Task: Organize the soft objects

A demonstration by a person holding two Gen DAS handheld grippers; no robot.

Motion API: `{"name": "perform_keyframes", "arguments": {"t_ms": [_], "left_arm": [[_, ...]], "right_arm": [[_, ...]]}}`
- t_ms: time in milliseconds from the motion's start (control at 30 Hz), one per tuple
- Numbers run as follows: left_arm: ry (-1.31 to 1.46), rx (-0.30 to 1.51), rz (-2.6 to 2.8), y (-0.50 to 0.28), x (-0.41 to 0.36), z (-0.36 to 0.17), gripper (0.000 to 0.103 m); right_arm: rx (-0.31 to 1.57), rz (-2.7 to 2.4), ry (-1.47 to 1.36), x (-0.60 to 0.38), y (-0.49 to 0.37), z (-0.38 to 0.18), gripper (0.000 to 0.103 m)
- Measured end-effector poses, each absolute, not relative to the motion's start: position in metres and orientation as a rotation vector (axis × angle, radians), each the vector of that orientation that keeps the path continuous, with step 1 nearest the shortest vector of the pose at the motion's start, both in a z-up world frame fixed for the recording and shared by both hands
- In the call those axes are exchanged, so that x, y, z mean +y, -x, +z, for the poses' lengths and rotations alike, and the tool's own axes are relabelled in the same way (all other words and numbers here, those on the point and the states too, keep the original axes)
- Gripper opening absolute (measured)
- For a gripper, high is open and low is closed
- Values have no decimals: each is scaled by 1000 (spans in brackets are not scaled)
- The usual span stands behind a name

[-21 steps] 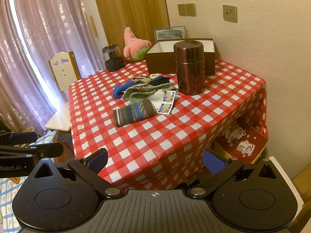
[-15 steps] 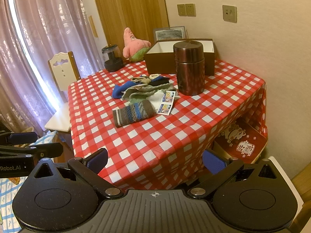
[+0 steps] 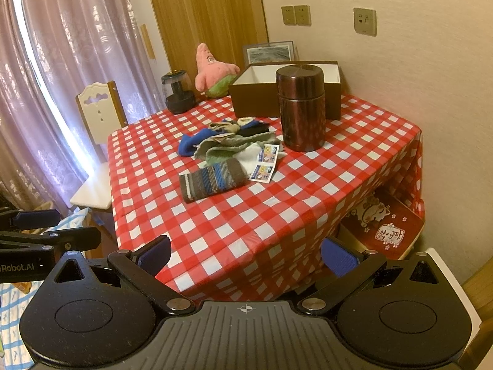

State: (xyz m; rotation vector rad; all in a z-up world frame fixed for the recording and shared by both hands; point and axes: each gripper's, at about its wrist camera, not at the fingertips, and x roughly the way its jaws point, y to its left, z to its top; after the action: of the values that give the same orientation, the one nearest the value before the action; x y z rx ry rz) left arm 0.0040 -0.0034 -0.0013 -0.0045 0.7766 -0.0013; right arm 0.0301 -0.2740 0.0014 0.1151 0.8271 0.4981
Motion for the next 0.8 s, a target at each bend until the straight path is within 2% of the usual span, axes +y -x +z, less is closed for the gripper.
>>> {"name": "perform_keyframes", "arguments": {"t_ms": [800], "left_arm": [[6,781,0,-7,-3,-5,80]], "right_arm": [[830,499,-113,-267,-40,-5,103]]}}
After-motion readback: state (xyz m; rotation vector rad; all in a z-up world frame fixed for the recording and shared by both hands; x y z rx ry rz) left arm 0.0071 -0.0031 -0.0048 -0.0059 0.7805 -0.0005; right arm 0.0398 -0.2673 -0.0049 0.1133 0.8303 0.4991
